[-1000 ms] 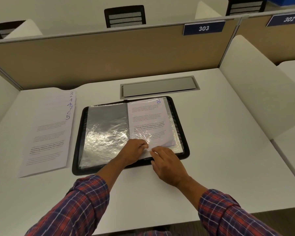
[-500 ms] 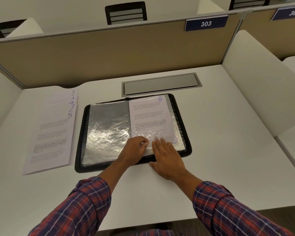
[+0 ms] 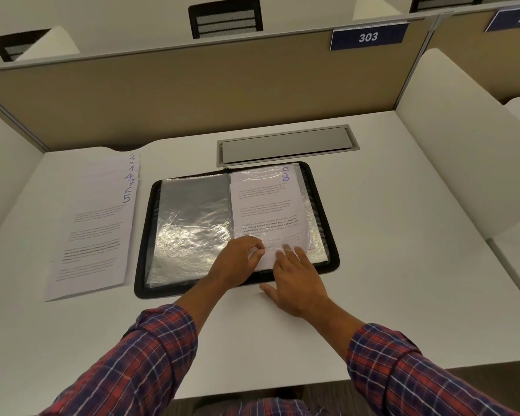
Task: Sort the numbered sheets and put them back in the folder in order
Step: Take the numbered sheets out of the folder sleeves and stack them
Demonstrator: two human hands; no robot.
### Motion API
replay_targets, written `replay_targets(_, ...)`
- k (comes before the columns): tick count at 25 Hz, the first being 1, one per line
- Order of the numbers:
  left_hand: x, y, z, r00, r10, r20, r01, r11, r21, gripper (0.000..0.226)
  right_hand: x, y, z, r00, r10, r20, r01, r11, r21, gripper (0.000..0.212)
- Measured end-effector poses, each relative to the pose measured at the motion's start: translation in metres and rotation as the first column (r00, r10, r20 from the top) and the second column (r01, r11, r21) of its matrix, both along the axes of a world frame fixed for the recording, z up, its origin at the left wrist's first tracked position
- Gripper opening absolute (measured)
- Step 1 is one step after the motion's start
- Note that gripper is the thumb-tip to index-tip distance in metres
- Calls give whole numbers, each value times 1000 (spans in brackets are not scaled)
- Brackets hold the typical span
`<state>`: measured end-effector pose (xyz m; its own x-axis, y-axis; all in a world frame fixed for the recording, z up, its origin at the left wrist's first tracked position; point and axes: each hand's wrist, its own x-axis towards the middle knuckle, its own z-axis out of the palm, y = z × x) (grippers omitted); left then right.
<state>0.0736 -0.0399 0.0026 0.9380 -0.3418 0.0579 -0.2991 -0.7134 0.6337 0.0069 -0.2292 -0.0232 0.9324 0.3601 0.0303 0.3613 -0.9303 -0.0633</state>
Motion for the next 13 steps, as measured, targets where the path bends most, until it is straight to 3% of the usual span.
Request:
replay_targets(5, -16, 3, -4, 986, -122, 111, 115, 991, 70, 32, -14, -2, -3, 997, 60, 39, -61, 998, 32, 49)
replay_targets(8, -34, 16, -14, 942, -281, 184, 243, 948, 204, 39, -22, -6, -9, 993, 48, 108, -59, 993, 105, 32)
replay_targets(13, -42, 26, -34, 934, -287, 214, 235, 942, 239, 31, -25, -14, -15, 963, -181, 202, 134, 965, 226, 40)
